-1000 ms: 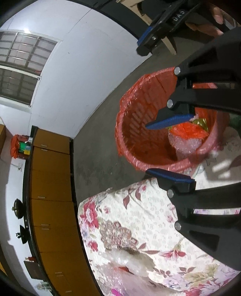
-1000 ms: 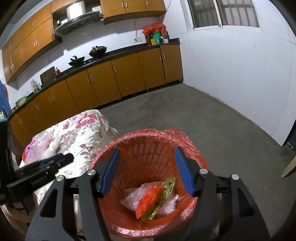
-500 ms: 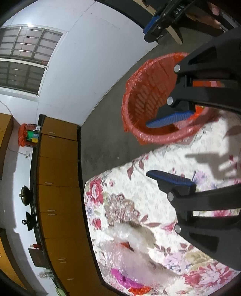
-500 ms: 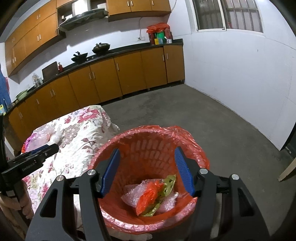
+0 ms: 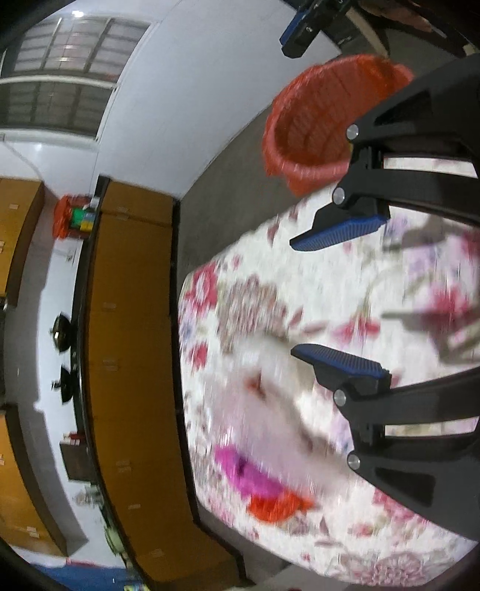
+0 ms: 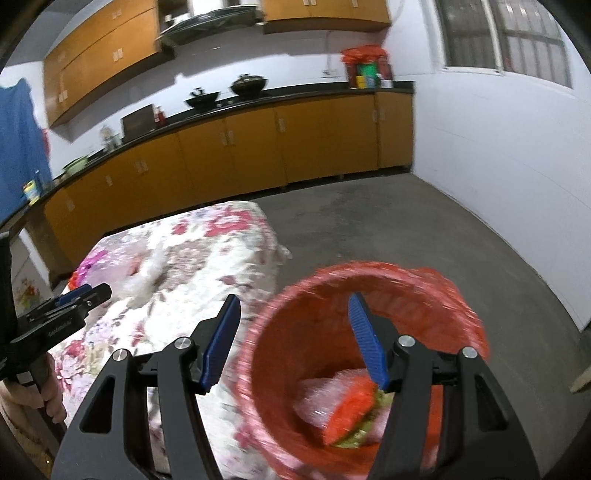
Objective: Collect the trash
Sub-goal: 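Grasp the clear plastic bag with the right tool while the left tool grasps the bubble wrap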
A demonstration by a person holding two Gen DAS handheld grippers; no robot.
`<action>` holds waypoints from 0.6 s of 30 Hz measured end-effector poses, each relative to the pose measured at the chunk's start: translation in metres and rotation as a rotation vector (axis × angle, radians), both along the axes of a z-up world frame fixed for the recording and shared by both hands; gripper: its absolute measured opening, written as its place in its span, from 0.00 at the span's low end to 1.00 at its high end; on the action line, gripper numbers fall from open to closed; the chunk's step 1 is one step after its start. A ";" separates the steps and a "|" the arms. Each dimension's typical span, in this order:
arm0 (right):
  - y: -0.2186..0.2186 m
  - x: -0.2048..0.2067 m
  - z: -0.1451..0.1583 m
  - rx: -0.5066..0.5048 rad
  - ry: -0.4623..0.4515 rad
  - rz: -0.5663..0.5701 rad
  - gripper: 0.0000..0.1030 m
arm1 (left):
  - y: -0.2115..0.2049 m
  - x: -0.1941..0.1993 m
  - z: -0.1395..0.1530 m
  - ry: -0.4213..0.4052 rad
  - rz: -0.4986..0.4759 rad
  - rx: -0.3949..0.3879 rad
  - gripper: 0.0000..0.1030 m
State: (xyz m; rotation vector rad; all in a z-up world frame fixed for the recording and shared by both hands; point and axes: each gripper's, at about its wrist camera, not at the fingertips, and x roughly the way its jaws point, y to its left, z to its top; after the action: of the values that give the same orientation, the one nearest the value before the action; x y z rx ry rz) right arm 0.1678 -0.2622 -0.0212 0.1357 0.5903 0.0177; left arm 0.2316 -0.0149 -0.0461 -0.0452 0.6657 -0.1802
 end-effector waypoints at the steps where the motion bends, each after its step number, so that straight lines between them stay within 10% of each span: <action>1: 0.009 0.006 0.000 -0.002 -0.002 0.020 0.60 | 0.007 0.000 0.000 -0.005 0.014 0.006 0.52; 18: 0.181 0.123 -0.038 0.015 0.109 0.297 0.49 | 0.142 0.013 -0.007 -0.030 0.260 0.034 0.52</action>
State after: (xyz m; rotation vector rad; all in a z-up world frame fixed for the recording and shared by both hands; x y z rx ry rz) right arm 0.2903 -0.0816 -0.0593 0.0625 0.7156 0.3041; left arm 0.2449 0.1274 -0.0535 -0.0953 0.6269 0.0805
